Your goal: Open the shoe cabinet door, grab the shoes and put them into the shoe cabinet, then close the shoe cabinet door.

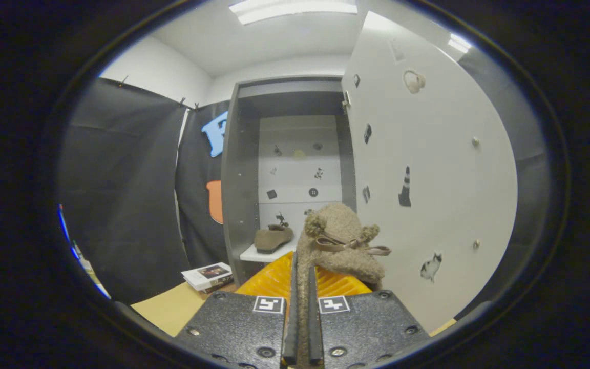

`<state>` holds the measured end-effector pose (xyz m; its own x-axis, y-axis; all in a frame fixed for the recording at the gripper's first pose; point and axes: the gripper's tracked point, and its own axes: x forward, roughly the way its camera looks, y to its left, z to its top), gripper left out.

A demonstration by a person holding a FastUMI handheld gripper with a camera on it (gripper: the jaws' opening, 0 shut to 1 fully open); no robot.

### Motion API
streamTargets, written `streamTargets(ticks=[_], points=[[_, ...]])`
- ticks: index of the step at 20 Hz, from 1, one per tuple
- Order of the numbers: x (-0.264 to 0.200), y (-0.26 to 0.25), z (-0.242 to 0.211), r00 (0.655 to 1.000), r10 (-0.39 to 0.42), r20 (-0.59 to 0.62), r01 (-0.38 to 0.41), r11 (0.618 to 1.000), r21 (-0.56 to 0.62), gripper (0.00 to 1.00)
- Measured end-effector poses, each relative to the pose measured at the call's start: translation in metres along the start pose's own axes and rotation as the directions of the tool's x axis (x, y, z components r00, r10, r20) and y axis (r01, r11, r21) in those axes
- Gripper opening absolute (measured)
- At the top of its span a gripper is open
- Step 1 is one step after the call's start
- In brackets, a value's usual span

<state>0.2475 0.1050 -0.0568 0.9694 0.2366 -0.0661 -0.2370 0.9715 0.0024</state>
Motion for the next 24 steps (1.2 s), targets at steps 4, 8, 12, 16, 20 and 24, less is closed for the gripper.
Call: streamTargets(ticks=[4, 8, 12, 16, 20, 24], points=[[0.032, 0.016, 0.03, 0.998, 0.053, -0.03, -0.052, 0.998, 0.041, 0.11], [0.084, 0.023, 0.039, 0.998, 0.054, -0.036, -0.051, 0.996, 0.067, 0.12], [0.143, 0.022, 0.023, 0.998, 0.012, -0.062, -0.012, 1.0, 0.008, 0.12], [0.202, 0.0, 0.009, 0.995, -0.086, -0.046, 0.084, 0.995, -0.054, 0.12], [0.277, -0.009, -0.007, 0.992, -0.099, -0.075, 0.088, 0.986, -0.139, 0.13], [0.357, -0.002, -0.041, 0.983, -0.095, -0.157, 0.054, 0.967, -0.248, 0.13]])
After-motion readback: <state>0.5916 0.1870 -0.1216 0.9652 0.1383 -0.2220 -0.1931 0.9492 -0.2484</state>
